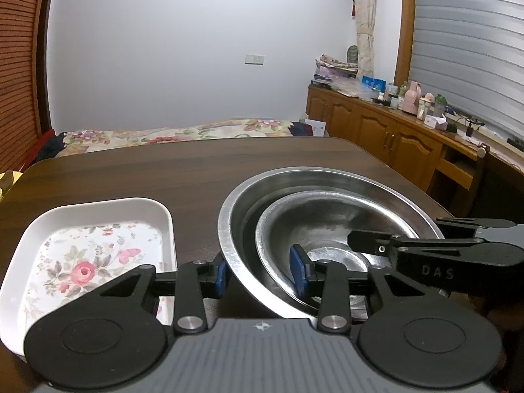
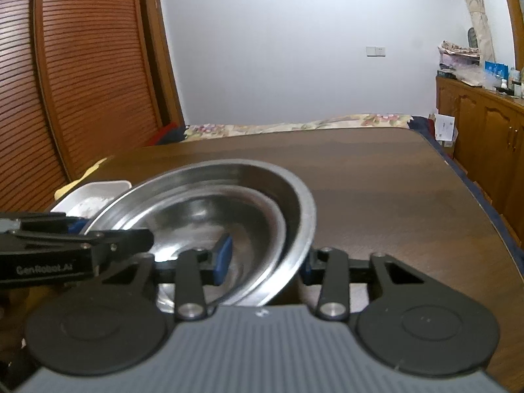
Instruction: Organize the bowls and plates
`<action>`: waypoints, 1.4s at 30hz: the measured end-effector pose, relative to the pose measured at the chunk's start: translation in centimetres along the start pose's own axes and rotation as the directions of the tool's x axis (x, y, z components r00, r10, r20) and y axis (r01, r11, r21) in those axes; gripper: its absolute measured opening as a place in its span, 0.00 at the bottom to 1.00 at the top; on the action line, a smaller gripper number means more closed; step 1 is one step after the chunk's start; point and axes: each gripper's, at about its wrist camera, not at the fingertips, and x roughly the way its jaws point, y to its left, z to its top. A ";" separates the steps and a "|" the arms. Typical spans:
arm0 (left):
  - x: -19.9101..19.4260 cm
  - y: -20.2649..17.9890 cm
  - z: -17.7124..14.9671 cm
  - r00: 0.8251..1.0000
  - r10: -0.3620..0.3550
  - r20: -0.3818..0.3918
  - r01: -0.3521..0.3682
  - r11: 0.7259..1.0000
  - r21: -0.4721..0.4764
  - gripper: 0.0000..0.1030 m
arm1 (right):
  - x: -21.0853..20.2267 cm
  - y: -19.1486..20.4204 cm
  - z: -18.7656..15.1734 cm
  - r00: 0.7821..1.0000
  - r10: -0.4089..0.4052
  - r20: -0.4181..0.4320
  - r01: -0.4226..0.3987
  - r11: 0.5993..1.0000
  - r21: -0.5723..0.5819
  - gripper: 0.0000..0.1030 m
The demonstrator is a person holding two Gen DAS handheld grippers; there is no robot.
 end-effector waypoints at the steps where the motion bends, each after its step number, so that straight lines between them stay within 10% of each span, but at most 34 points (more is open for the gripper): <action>1: 0.0 0.0 0.0 1.000 0.004 0.000 -0.004 1.000 0.003 0.38 | 0.0 0.2 -0.1 1.000 -0.005 -0.001 0.005 1.000 -0.007 0.37; 42: -7.6 1.8 9.8 0.986 -0.011 0.167 0.000 0.998 0.069 0.36 | -5.2 1.9 7.8 0.955 0.043 0.293 -0.054 0.998 0.030 0.27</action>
